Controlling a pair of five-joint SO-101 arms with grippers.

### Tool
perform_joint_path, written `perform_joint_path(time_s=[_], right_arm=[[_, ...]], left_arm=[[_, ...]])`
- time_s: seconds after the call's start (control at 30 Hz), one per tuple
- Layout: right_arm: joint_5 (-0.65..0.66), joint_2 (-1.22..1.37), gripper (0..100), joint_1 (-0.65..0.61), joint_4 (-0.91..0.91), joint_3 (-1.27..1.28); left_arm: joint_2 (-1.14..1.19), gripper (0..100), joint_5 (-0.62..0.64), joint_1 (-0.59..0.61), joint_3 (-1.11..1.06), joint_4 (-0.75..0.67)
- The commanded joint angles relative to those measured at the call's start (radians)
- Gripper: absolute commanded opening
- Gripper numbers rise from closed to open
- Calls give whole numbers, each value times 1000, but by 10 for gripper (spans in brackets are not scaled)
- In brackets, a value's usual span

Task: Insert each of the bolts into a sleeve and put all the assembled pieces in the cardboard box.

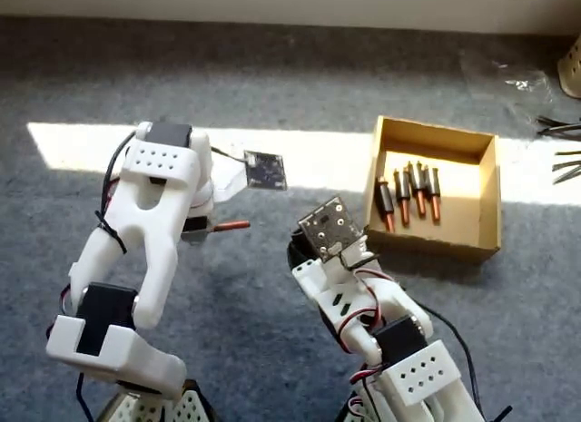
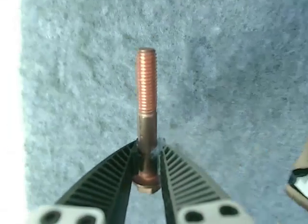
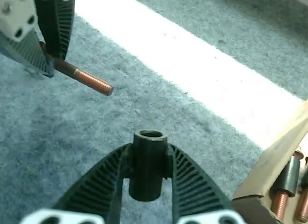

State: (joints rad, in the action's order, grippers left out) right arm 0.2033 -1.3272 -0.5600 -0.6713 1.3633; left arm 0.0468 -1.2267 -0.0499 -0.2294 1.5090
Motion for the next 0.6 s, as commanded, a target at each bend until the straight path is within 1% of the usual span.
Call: perform_joint_path(time_s=[0.0, 0.07, 0.13, 0.23, 0.3, 0.47, 0.57], right_arm=[[2, -18, 5, 15, 31, -13], [2, -18, 5, 15, 31, -13], [2, -19, 5, 15, 31, -13], [2, -19, 5, 15, 31, -13], [2, -19, 5, 15, 31, -13], [2, -19, 5, 15, 31, -12], [2, -19, 5, 15, 31, -12]], left_arm=[[-44, 4, -152, -21, -102, -259], [-44, 4, -203, -21, -183, -391], [-44, 4, -269, -22, -249, -476], [-45, 4, -371, -22, -302, -519], [-45, 4, -404, -22, -309, -519], [-53, 4, -400, -22, -309, -519], [-53, 4, -330, -21, -305, -523]])
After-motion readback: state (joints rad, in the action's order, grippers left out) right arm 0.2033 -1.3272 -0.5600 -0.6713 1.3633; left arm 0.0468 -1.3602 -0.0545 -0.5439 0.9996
